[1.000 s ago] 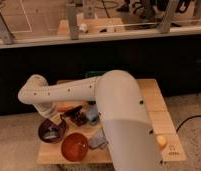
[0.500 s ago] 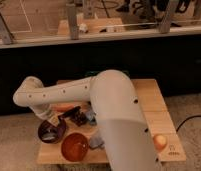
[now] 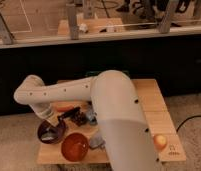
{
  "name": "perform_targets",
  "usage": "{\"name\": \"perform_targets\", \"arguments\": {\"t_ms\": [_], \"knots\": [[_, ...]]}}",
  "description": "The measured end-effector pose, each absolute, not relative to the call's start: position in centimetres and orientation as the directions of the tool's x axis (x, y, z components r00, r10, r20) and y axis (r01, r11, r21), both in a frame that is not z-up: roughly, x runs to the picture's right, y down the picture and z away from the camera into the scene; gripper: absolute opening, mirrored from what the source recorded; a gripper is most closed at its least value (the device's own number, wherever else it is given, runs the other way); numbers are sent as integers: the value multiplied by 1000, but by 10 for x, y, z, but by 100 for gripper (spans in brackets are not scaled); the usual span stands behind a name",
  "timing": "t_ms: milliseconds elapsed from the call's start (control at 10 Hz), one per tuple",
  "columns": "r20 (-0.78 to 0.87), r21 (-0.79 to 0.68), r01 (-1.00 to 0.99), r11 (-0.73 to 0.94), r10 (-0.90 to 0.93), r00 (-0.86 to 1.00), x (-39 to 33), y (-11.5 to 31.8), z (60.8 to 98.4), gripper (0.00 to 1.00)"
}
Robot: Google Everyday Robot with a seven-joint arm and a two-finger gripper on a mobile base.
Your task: Place brush in purple bowl
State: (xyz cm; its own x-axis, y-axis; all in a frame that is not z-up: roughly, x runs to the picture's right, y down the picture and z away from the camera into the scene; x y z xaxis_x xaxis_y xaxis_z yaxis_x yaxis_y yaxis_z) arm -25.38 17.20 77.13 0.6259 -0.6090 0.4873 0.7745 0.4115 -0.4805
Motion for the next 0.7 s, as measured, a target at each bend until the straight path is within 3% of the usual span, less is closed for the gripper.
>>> {"name": "perform_targets", "arguments": {"t_ms": [200, 700], "knots": [[492, -478, 775, 413, -605, 626, -254, 171, 771, 61], [492, -480, 774, 413, -603, 628, -253, 172, 772, 61]]}}
